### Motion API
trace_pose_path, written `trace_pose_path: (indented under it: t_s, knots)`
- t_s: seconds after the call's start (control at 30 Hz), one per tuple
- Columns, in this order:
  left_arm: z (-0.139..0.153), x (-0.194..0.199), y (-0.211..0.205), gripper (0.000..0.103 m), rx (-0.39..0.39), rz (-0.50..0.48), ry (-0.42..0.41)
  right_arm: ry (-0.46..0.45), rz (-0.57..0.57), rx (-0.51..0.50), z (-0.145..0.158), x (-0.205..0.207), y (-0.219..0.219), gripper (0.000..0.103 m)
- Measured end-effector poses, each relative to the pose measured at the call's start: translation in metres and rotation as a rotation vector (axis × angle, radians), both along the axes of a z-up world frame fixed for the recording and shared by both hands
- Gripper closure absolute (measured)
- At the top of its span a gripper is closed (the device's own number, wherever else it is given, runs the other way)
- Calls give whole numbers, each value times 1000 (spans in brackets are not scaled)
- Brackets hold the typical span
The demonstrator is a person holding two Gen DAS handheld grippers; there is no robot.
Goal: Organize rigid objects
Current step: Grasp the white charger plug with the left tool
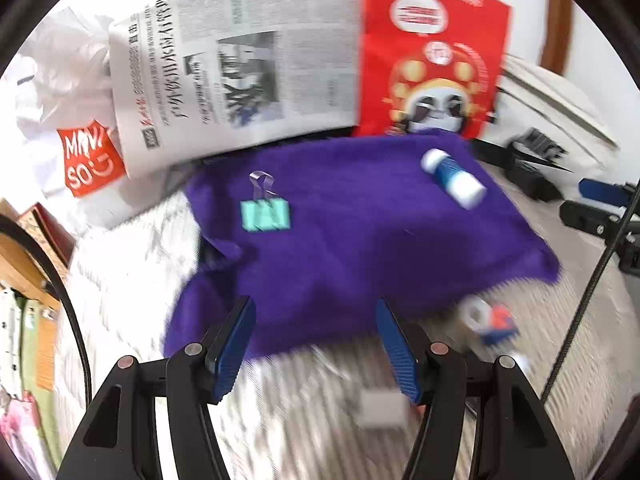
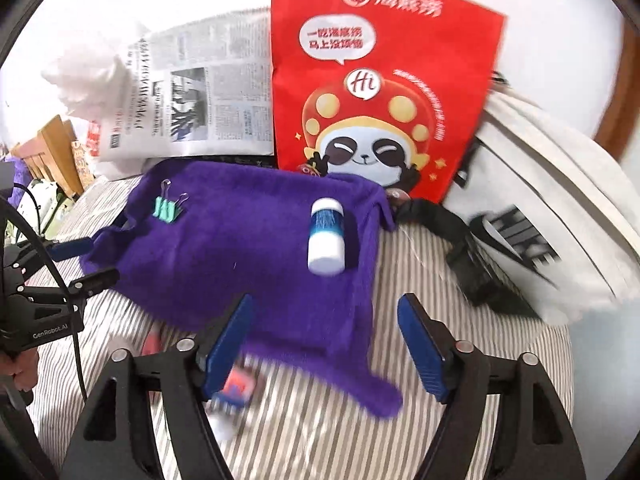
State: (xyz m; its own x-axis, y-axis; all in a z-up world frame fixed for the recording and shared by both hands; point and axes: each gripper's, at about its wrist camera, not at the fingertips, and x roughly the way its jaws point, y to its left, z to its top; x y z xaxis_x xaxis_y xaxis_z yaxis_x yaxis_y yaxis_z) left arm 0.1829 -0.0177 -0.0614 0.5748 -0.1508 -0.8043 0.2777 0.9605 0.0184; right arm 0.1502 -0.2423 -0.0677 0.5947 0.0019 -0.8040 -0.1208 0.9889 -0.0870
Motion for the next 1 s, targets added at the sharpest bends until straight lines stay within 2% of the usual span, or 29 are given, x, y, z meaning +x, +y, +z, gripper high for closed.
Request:
trace_pose_path:
  t_s: [0.13, 0.37, 0.53, 0.63, 0.67, 0.7, 0.77, 0.9, 1.0]
  knots:
    - [-11, -28, -12, 43, 4, -39, 10, -4, -35, 46, -4, -43, -8, 26]
    - [-43, -38, -14, 43, 20, -61, 73, -15, -82, 131, -13, -100, -14, 26]
    - [-53, -35, -12, 43, 13, -62, 110, -8, -79, 145, -17, -108, -12, 26]
    - [-61, -30, -18, 43, 65, -54, 118, 1, -87, 133, -23, -107, -12, 26]
    - [-63, -29, -19, 45, 69, -56, 114, 4, -89, 133, -25, -106, -13, 26]
    - [-63, -28, -19, 61, 45, -64, 105, 6, -92, 134, -27, -106, -14, 26]
    - [-62, -26, -17, 61, 19, -62, 115, 20, -96, 135, -33, -104, -15, 26]
    - [-58, -25, -10, 61, 63, -28, 76, 36, -94, 126, -43, -101, -16, 26]
    - [-54, -21, 10, 61, 52, 13, 70, 44, -91, 127, -49, -98, -15, 26]
